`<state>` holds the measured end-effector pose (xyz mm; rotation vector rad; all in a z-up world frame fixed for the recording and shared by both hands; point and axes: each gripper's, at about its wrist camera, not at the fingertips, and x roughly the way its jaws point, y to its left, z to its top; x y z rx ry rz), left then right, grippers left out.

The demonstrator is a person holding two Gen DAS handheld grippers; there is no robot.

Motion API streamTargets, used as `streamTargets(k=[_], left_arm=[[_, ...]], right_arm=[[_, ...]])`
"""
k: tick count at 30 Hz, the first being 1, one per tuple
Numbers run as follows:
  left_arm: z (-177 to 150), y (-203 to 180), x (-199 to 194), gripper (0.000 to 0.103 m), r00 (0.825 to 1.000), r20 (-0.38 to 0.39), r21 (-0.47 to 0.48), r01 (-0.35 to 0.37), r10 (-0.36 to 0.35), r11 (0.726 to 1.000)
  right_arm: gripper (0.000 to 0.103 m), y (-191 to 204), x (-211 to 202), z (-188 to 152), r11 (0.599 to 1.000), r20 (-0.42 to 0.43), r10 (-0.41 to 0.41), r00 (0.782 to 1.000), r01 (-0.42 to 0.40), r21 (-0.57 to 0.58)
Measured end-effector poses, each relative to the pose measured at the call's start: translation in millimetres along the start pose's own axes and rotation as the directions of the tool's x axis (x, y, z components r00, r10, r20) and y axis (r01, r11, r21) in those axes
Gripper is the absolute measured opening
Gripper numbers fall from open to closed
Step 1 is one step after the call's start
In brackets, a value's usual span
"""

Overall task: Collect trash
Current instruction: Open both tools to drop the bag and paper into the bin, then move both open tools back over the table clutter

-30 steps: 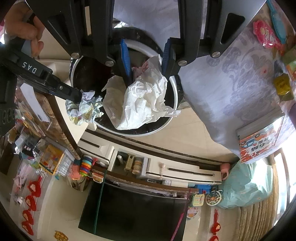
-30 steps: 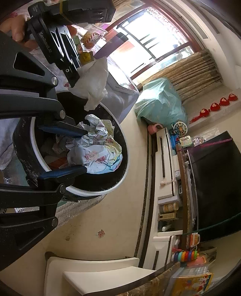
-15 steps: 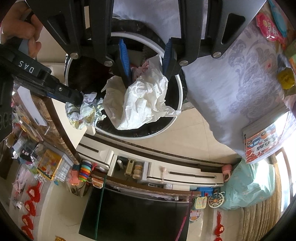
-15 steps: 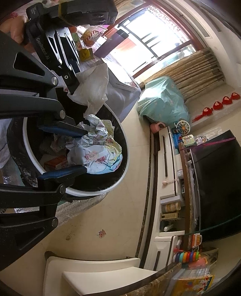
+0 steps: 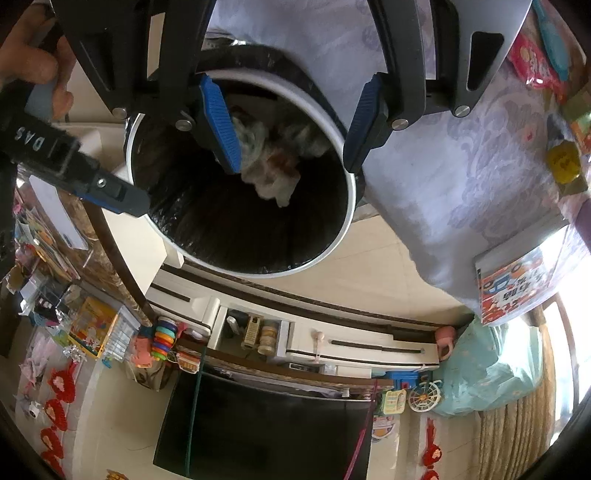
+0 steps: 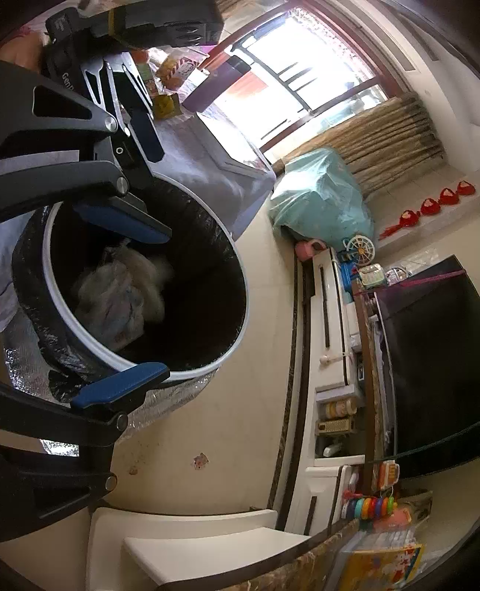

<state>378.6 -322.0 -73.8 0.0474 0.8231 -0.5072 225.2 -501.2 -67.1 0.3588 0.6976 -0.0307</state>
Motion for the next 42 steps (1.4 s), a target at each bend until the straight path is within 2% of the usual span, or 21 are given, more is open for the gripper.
streamTargets(k=[3,7,10,25,38,42], left_arm=[[-10,3,-9,0.059,1.0,0.008,-0.013,-0.003,0.003,1.0],[-27,10,-24,0.062,1.0,0.022,-0.034,-0.007,0.008,0.999],[-43,17,-37,0.065,0.999,0.031,-0.053,-0.016,0.017,0.998],[-111,76,-110,0.066,0.995,0.066,-0.196,-0.063,0.077,0.979],[-155,108,-158,0.066,0.987,0.052,-0.262,-0.135,0.154,0.956],[-164,117,-169,0.066,0.979,0.047,-0.276,-0.178,0.198,0.944]], right_arm=[[0.072,2,-8,-3,1.0,0.021,0.004,1.0,-0.004,0.002],[0.081,9,-17,-9,1.0,0.039,0.016,0.999,-0.016,-0.003],[0.083,17,-20,-17,0.999,0.035,0.034,0.999,-0.034,-0.005],[0.083,75,-36,-57,0.985,0.031,0.124,0.992,-0.12,-0.123],[0.084,127,-27,-90,0.958,-0.051,0.205,0.977,-0.211,-0.194],[0.084,142,-21,-98,0.944,-0.083,0.232,0.969,-0.245,-0.22]])
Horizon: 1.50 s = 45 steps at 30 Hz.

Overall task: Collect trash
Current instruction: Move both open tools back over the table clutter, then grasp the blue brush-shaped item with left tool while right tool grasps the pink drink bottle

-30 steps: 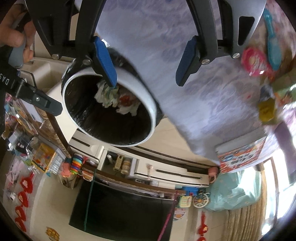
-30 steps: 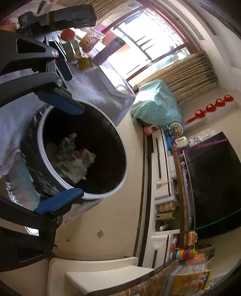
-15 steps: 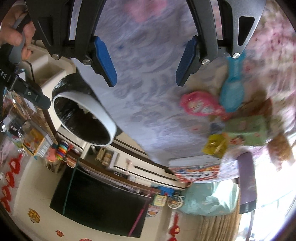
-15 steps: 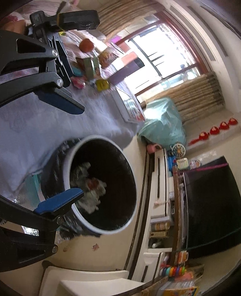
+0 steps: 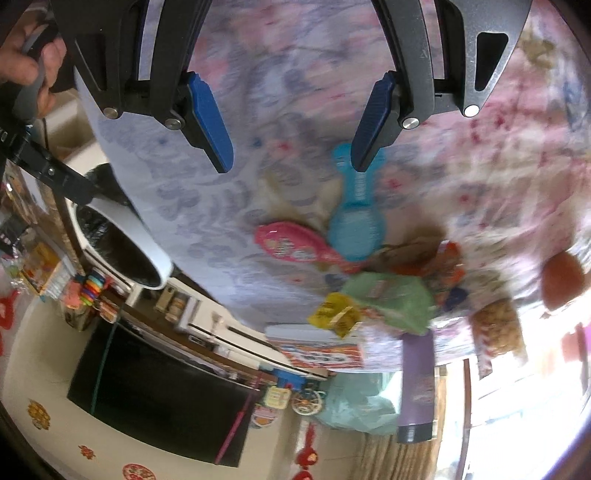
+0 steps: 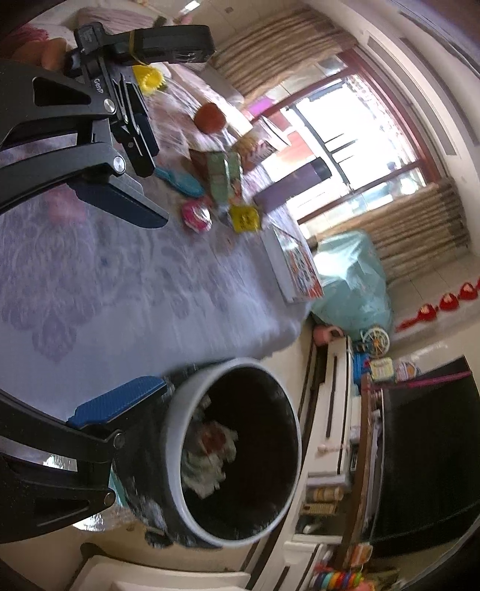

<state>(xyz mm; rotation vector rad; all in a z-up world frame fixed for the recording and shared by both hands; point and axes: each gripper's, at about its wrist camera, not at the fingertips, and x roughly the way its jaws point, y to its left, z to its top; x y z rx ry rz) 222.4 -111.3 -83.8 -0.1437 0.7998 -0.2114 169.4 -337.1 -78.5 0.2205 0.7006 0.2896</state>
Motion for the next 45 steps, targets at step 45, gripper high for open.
streamTargets(k=[45], left_arm=[[2,77,21,0.041,0.992,-0.052,-0.059,-0.115,0.112,0.992]], right_arm=[[0.053,105,164,26,0.904,-0.281,0.03,0.959,-0.146,-0.401]])
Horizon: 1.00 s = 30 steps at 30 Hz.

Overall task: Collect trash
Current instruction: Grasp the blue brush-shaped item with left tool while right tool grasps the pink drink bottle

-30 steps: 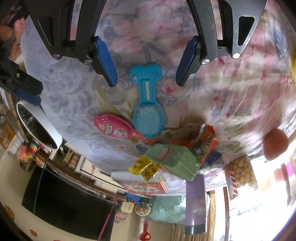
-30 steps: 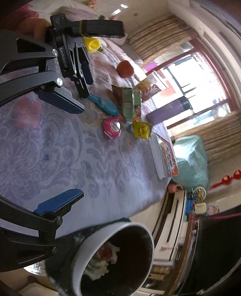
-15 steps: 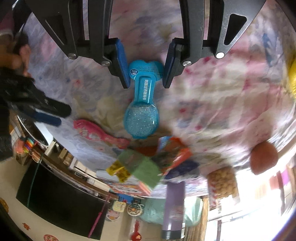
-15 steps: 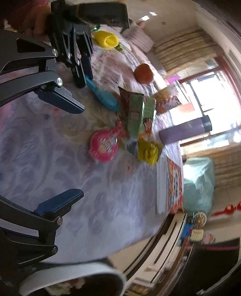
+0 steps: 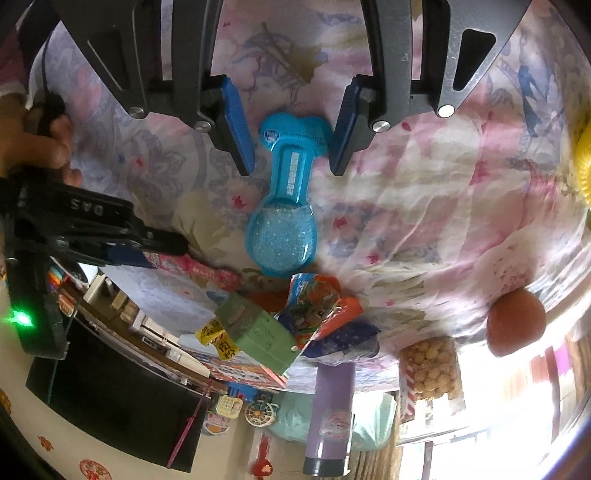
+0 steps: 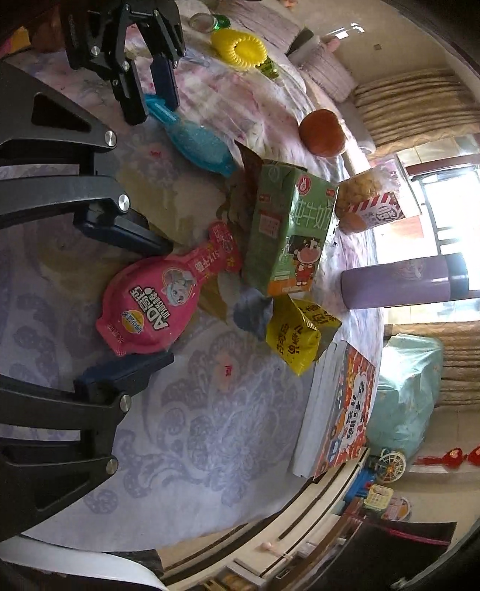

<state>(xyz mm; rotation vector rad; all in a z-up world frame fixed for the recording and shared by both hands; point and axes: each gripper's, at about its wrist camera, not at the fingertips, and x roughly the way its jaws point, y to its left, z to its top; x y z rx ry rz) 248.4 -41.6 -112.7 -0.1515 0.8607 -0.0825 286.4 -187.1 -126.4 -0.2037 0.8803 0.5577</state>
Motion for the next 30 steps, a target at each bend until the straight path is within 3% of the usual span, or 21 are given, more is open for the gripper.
streamTargets(k=[7,20,30], left_arm=[[4,-9,4,0.033,1.0,0.002,0.036,0.025,-0.025,0.999],[-2,-51,-5,0.033,0.991,0.0,0.081,0.13,-0.13,0.988],[-1,-96,-7,0.033,0.982,-0.007,0.158,0.188,-0.19,0.969]], right_arm=[[0.052,-9,-25,-24,0.989,0.031,0.025,0.999,-0.03,0.143],[0.052,-34,-87,-84,0.943,0.075,-0.083,0.994,0.054,0.328],[0.052,-55,-124,-111,0.907,0.11,-0.149,0.983,0.092,0.411]])
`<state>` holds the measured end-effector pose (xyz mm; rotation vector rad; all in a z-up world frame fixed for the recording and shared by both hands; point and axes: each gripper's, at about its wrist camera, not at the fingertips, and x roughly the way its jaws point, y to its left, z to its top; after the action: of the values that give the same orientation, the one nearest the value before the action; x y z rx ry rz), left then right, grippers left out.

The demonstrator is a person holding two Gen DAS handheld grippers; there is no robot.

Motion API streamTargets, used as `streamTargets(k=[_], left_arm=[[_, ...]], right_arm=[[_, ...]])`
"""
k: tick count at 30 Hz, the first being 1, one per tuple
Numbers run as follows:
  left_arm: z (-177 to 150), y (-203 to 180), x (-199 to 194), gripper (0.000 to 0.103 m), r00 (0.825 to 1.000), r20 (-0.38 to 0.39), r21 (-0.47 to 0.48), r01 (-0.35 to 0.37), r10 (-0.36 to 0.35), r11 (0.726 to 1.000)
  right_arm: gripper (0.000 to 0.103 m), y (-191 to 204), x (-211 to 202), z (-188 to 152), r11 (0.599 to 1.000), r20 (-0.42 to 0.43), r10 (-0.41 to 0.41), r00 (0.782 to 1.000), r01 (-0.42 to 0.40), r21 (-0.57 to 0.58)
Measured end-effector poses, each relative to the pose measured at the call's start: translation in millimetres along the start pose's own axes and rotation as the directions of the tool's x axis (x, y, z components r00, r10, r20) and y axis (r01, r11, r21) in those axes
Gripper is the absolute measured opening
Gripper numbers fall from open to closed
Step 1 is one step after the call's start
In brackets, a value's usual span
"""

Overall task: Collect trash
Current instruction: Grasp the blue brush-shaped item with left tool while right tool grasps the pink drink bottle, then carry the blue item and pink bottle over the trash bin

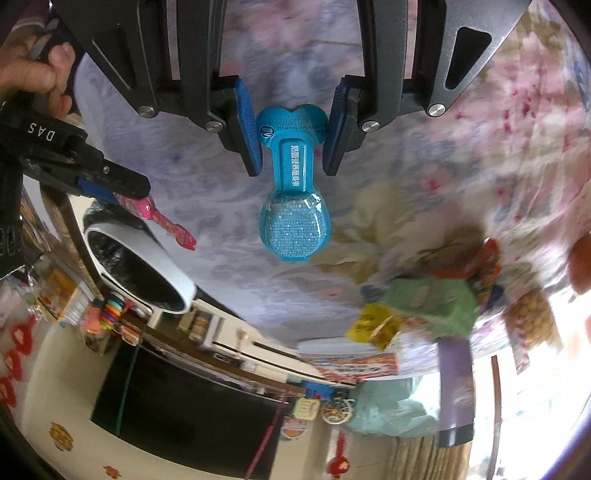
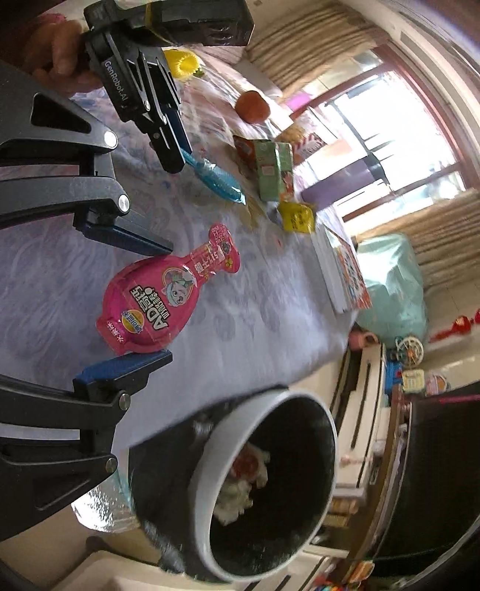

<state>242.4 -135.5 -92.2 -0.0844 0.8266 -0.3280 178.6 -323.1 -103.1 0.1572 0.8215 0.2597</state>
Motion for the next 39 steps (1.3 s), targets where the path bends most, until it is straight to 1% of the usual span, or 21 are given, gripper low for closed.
streamTargets(k=[6,15,26,39], left_arm=[[9,-21,0,0.033,1.0,0.014,0.039,0.017,-0.017,0.999],[18,-51,5,0.033,0.999,0.023,0.087,0.041,-0.043,0.995],[32,-77,14,0.033,0.997,0.029,0.141,0.068,-0.073,0.988],[53,-99,33,0.033,0.995,0.033,0.187,0.089,-0.097,0.978]], right_arm=[[0.052,-15,-19,2,0.999,0.047,-0.025,0.999,0.023,0.028],[0.052,-41,-42,7,0.996,0.094,-0.066,0.993,0.06,0.064],[0.052,-69,-58,13,0.989,0.126,-0.116,0.985,0.102,0.108],[0.052,-100,-62,20,0.978,0.133,-0.155,0.979,0.133,0.158]])
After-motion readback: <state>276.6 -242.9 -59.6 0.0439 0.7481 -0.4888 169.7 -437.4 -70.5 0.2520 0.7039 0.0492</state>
